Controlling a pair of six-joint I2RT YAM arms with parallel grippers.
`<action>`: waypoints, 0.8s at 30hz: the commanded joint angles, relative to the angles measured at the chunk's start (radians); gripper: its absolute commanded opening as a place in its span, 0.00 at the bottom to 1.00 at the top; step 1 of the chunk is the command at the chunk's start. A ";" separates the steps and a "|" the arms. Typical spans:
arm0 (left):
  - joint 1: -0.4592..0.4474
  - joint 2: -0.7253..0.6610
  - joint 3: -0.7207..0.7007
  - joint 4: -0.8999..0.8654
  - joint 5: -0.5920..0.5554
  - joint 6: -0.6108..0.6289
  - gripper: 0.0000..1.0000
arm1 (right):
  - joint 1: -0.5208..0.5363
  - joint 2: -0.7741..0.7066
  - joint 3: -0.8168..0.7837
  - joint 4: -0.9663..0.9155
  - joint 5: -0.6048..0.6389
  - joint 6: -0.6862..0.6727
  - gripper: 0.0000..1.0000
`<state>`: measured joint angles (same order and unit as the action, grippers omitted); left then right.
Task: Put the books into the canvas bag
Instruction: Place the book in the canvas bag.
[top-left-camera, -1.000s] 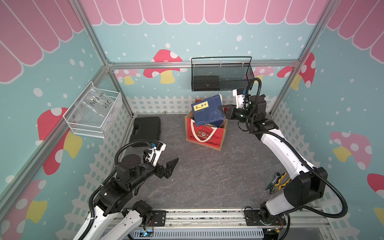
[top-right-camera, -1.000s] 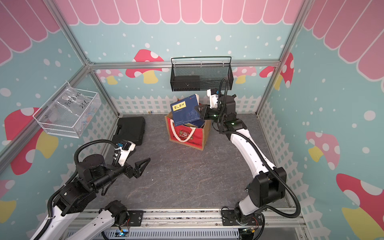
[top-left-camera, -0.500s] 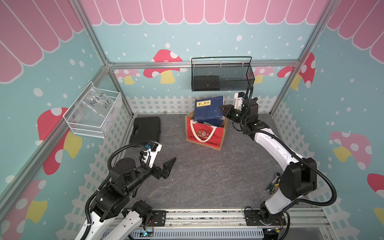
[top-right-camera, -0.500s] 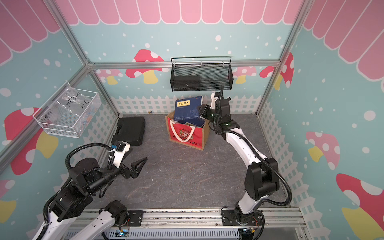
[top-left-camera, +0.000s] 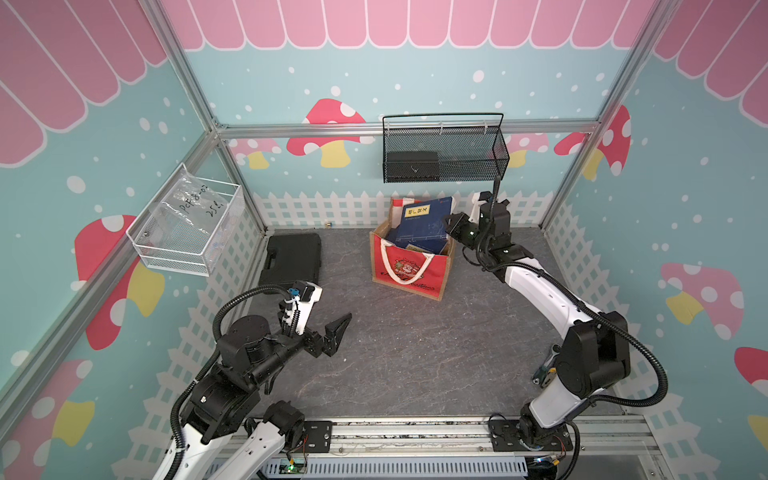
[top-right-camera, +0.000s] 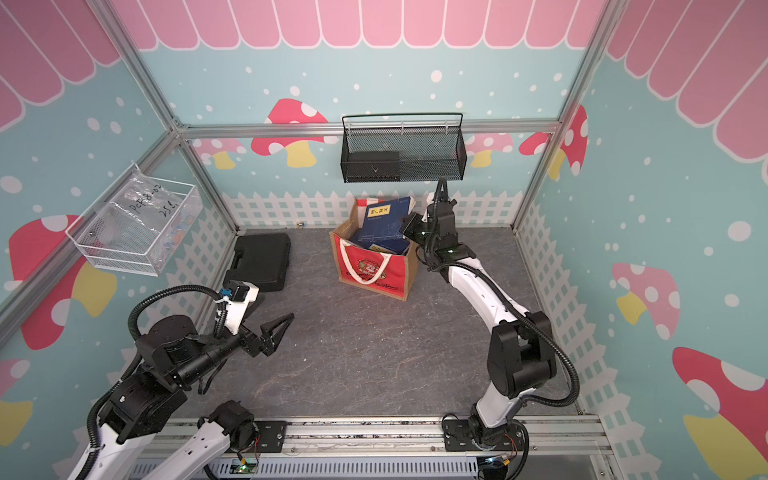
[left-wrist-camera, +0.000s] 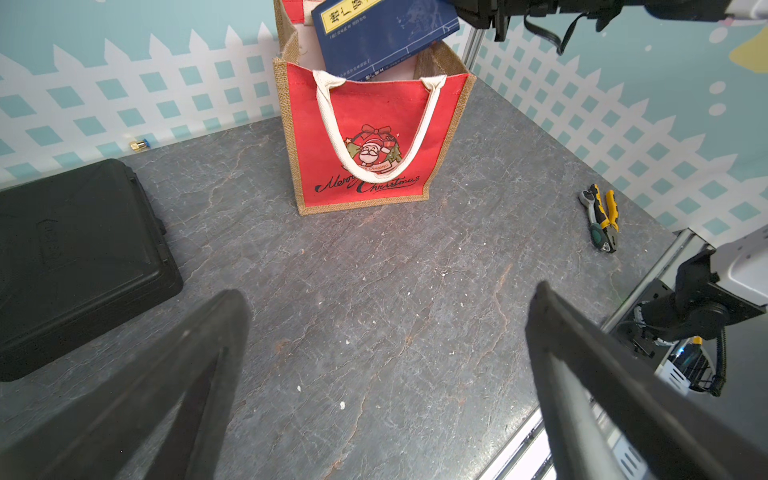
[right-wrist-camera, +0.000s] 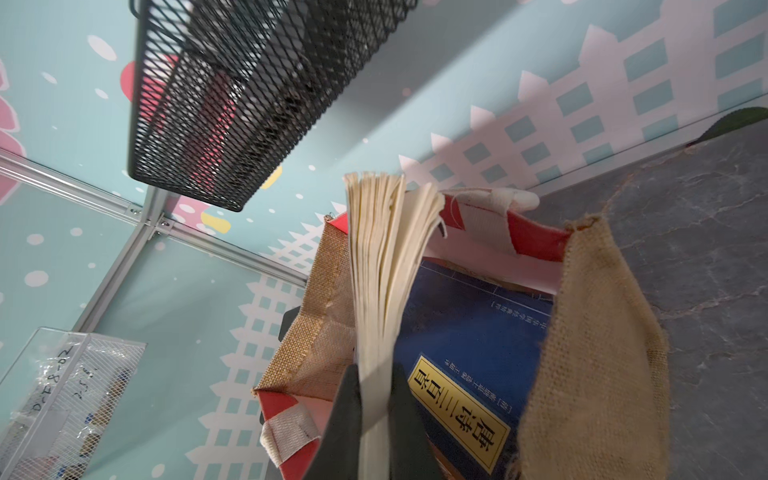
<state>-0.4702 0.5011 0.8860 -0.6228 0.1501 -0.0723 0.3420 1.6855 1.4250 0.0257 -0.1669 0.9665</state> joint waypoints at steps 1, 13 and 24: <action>0.014 0.002 -0.007 0.015 0.028 -0.006 0.99 | 0.037 0.051 0.065 -0.022 0.038 0.035 0.00; 0.022 0.000 -0.012 0.023 0.030 -0.012 0.99 | 0.085 0.097 0.094 -0.089 0.146 0.051 0.31; 0.031 0.060 -0.005 0.025 0.052 -0.023 0.99 | 0.084 -0.006 0.049 -0.117 0.198 -0.060 0.58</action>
<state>-0.4461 0.5373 0.8814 -0.6106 0.1780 -0.0830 0.4198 1.7523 1.4860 -0.0799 -0.0071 0.9527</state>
